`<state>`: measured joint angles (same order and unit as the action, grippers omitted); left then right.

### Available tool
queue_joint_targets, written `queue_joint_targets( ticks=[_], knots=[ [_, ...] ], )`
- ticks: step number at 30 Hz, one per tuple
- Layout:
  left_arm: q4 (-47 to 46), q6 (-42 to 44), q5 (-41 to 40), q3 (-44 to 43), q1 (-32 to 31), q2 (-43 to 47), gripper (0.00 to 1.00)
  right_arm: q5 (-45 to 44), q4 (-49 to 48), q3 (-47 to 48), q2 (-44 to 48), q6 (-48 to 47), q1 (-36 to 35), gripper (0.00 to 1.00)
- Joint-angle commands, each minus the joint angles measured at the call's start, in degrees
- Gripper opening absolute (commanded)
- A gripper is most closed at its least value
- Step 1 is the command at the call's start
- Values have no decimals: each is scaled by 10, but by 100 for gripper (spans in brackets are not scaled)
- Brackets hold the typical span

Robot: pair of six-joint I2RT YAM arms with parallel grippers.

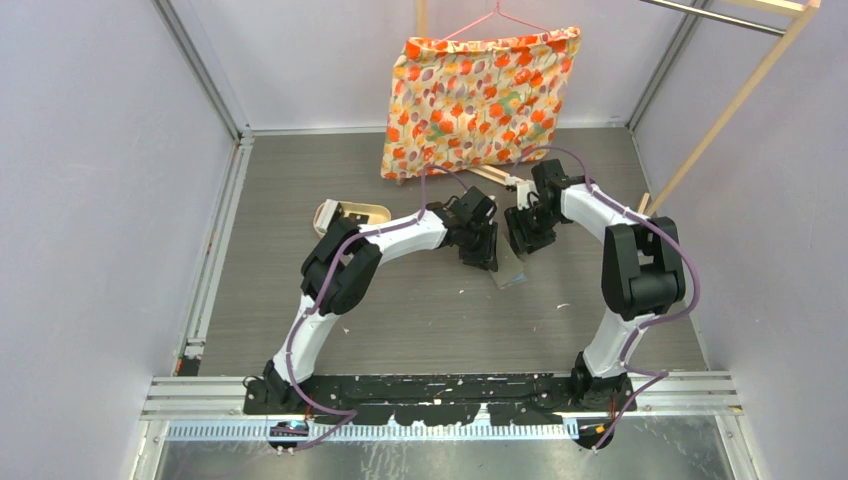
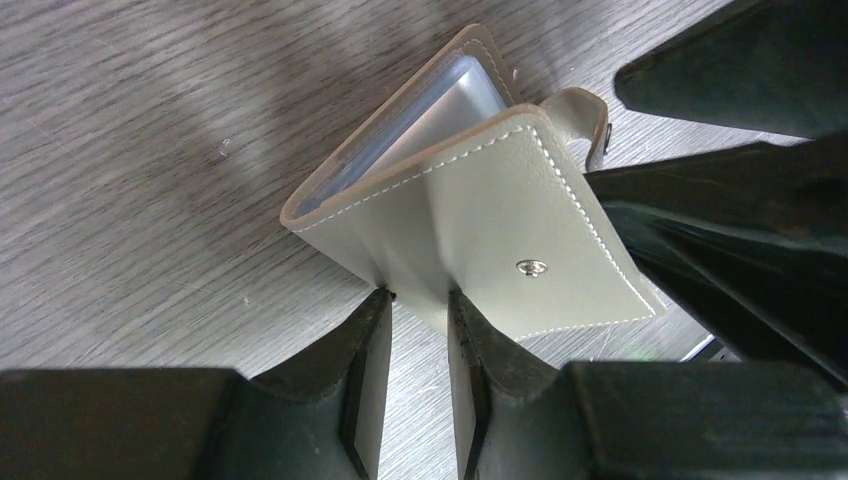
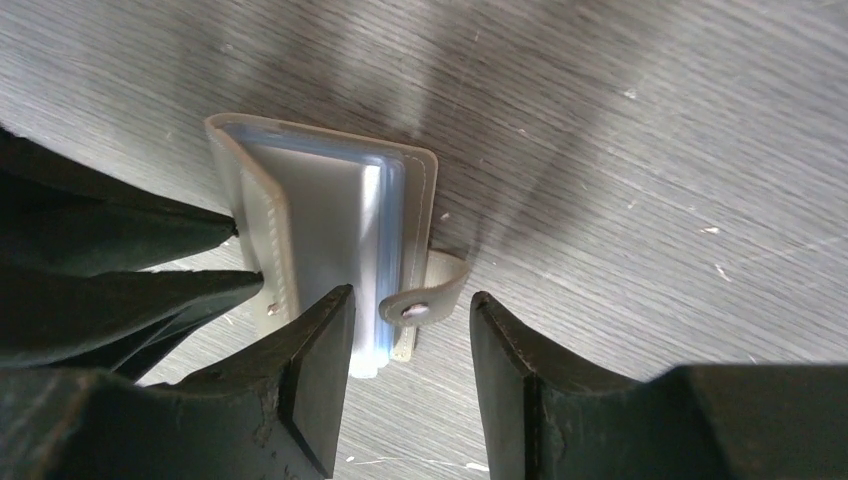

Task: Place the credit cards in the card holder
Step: Close the card holder at the center of the board.

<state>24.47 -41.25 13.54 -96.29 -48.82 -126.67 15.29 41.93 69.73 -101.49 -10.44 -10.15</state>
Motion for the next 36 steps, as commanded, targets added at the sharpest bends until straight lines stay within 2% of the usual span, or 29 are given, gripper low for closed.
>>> queue_joint_targets(
  ticks=[1, 8, 14, 36],
  knots=[
    [23, 21, -16, -19, 7, -20, 29, 29, 18, 18, -27, -1, 0, 52],
    [36, 26, -18, -31, 7, -24, 29, -48, -2, 6, 7, -7, 0, 50],
    [44, 32, -23, -38, 8, -29, 29, -77, -12, -4, 40, -13, 1, 50],
    [51, 33, -23, -45, 10, -38, 29, -50, 6, 2, 29, -8, 22, 22]
  ],
)
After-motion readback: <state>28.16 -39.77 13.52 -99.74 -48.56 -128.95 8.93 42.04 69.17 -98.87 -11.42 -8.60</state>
